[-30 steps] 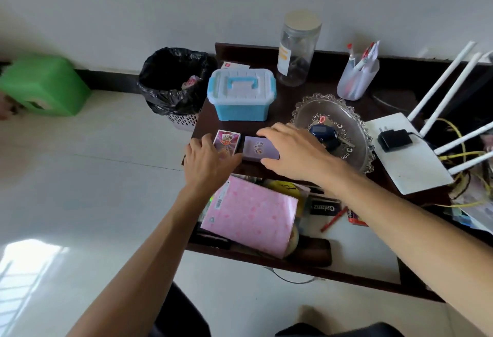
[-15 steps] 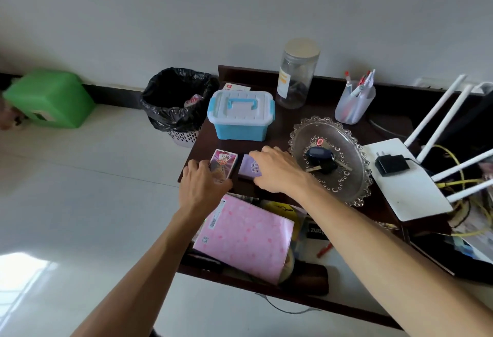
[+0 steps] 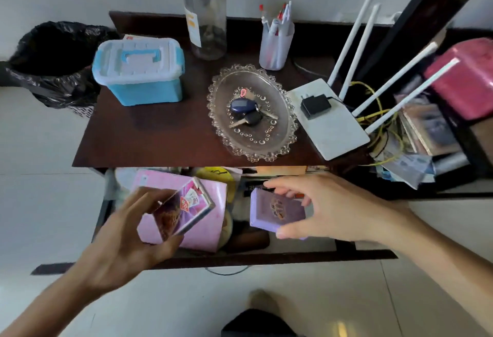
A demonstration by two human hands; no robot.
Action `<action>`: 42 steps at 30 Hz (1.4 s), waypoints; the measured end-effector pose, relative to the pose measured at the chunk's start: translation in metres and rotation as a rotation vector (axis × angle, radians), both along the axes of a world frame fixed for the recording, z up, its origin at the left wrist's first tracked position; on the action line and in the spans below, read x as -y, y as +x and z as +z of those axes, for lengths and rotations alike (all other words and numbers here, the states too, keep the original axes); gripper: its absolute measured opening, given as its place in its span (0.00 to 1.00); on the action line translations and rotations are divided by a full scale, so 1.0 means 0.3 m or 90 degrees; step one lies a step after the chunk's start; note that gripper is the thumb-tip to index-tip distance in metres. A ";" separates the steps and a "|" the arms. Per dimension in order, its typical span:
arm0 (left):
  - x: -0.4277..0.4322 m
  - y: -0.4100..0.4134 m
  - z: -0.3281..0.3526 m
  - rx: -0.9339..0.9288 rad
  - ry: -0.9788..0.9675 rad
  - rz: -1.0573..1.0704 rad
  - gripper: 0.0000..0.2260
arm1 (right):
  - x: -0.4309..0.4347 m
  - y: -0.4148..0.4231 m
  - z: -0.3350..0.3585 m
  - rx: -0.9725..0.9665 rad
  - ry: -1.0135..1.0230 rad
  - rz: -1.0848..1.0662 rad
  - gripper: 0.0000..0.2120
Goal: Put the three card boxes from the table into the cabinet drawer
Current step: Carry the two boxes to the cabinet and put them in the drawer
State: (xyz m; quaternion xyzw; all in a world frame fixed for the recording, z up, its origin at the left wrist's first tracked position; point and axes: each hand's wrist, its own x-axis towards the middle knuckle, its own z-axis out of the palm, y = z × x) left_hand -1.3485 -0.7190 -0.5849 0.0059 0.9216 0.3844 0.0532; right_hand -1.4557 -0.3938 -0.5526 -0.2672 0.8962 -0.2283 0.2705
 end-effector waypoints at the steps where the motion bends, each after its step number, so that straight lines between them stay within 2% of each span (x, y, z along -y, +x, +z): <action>1: -0.034 -0.011 -0.026 0.009 0.013 -0.027 0.26 | -0.050 0.005 -0.045 0.017 0.025 -0.014 0.40; 5: -0.138 -0.084 -0.104 0.000 -0.003 -0.107 0.27 | -0.176 -0.019 -0.237 0.038 0.105 -0.065 0.35; 11: -0.193 -0.146 -0.175 0.006 -0.022 -0.140 0.28 | -0.198 -0.084 -0.438 -0.033 0.237 0.034 0.33; 18: -0.191 -0.152 -0.223 0.120 0.003 -0.144 0.29 | -0.198 -0.092 -0.488 -0.156 0.308 0.150 0.31; 23: -0.226 -0.174 -0.229 0.101 -0.023 -0.179 0.29 | -0.186 -0.082 -0.488 -0.220 0.348 0.187 0.31; 28: -0.277 -0.201 -0.210 0.093 -0.022 -0.235 0.31 | -0.191 -0.081 -0.477 -0.257 0.362 0.219 0.30; 33: -0.319 -0.215 -0.223 0.113 0.021 -0.257 0.30 | -0.218 -0.090 -0.468 -0.270 0.336 0.190 0.32; 39: -0.353 -0.251 -0.287 0.173 0.004 -0.288 0.34 | -0.246 -0.089 -0.479 -0.301 0.304 0.166 0.32; 42: -0.416 -0.294 -0.309 0.253 -0.018 -0.348 0.33 | -0.256 -0.089 -0.474 -0.292 0.281 0.168 0.35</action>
